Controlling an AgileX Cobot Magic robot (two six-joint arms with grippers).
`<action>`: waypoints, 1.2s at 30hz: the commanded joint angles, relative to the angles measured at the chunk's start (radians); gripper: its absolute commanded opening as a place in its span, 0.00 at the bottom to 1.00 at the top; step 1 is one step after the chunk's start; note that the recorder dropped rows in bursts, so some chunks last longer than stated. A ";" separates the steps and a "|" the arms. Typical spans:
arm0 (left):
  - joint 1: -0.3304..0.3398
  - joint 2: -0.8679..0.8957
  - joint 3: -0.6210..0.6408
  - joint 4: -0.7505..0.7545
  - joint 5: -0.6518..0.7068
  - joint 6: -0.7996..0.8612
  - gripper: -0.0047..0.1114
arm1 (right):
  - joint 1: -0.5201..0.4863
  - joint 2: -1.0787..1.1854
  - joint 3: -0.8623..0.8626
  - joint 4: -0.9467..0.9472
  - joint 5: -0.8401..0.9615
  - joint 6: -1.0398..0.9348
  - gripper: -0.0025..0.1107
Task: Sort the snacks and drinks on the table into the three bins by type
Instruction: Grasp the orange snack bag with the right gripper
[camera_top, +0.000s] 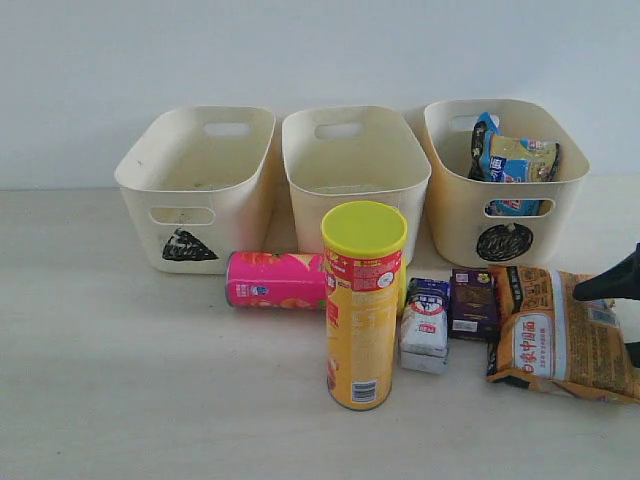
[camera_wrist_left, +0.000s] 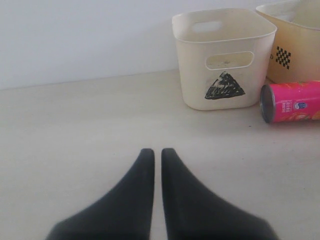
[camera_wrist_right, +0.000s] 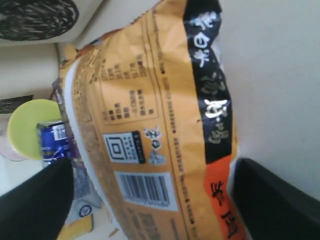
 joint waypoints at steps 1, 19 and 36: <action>-0.003 -0.004 0.004 -0.002 0.000 0.000 0.08 | 0.047 0.083 0.012 -0.002 -0.155 -0.071 0.75; -0.001 -0.004 0.004 -0.002 0.000 0.000 0.08 | 0.257 0.091 0.012 -0.052 -0.539 -0.170 0.60; -0.001 -0.004 0.004 -0.002 0.000 0.000 0.08 | 0.239 -0.085 0.012 -0.132 -0.434 -0.164 0.02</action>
